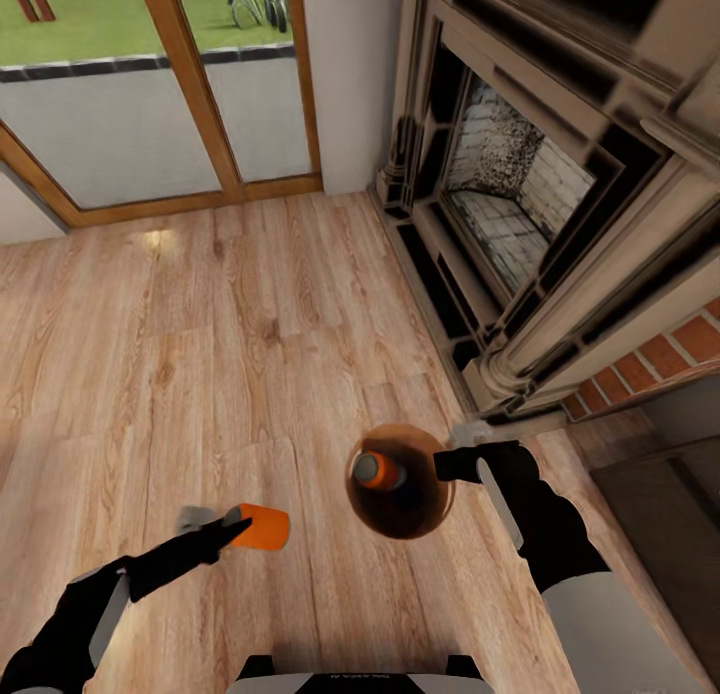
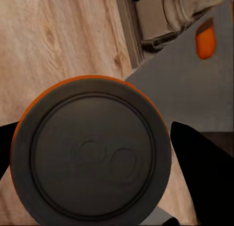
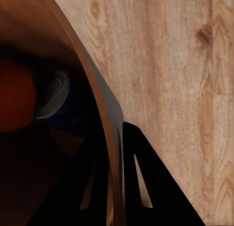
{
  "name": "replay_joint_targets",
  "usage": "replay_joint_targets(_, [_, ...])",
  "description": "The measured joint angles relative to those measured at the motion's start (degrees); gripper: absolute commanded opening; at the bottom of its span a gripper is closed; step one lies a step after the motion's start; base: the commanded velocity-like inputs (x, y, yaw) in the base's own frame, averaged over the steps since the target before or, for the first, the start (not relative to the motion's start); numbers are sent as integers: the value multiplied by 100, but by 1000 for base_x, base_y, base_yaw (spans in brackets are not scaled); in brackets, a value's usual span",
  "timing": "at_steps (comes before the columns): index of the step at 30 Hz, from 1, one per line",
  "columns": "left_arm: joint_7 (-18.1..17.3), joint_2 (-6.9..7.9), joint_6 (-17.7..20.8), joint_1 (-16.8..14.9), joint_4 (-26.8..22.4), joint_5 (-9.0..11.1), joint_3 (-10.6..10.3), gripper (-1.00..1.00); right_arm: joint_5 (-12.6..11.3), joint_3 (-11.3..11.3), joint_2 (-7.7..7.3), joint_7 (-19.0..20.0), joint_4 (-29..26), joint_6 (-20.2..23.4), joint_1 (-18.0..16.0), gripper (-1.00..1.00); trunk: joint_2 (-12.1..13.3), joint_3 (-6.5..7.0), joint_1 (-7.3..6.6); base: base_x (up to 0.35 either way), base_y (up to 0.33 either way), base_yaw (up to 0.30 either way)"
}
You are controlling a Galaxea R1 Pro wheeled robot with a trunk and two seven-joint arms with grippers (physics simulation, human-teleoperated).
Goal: Put the three can of soda from the living room inside the tash can in the kitchen.
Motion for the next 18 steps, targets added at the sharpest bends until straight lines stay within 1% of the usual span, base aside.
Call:
replay_joint_targets(1, [-100,5,104,0,-33,-2,34,-100,70,-3,0,-7,23,-63,-2,-100,0,0,0,0,0,0])
replay_joint_targets(2, [-516,62,435,-2,-192,7,130,-100,88,-7,0,-6,202,-266,-4,-100,0,1,0,0,0,0])
replay_joint_targets(3, [-686,116,543,0,-222,3,145,-100,107,-1,-1,-4,270,-266,0,-100,0,0,0,0,0,0])
replay_joint_targets(4, [-788,142,610,1,-230,2,152,-100,97,-1,-1,-2,285,-274,0,-100,0,0,0,0,0,0])
replay_joint_targets(5, [-1018,178,752,1,-241,2,161,-100,55,-3,0,-2,272,-285,-3,-100,0,1,0,0,0,0])
replay_joint_targets(7, [-1263,202,879,0,-248,-1,167,-100,-30,0,1,5,285,-292,-2,-100,0,0,0,0,0,0])
replay_joint_targets(8, [-1470,217,966,0,-253,0,171,-100,-33,0,1,6,292,-297,-2,-100,0,0,0,0,0,0])
replay_joint_targets(9, [-1561,223,998,0,-255,-2,172,-100,-11,0,0,6,297,-299,-2,-100,0,0,0,0,0,0])
replay_joint_targets(10, [-1770,233,1063,0,-259,2,175,-100,17,0,0,6,328,-306,-1,-100,0,0,0,0,0,0])
replay_joint_targets(13, [-2026,240,1108,1,-259,3,177,-100,41,5,0,5,446,-316,0,-100,0,0,0,0,0,0])
replay_joint_targets(14, [-2200,243,1127,1,-249,6,177,-100,30,9,0,12,526,-323,-1,-100,0,0,0,0,0,0])
replay_joint_targets(18, [-2421,244,1136,0,-239,5,177,-100,19,9,0,9,577,-385,-2,-100,0,0,0,0,0,0])
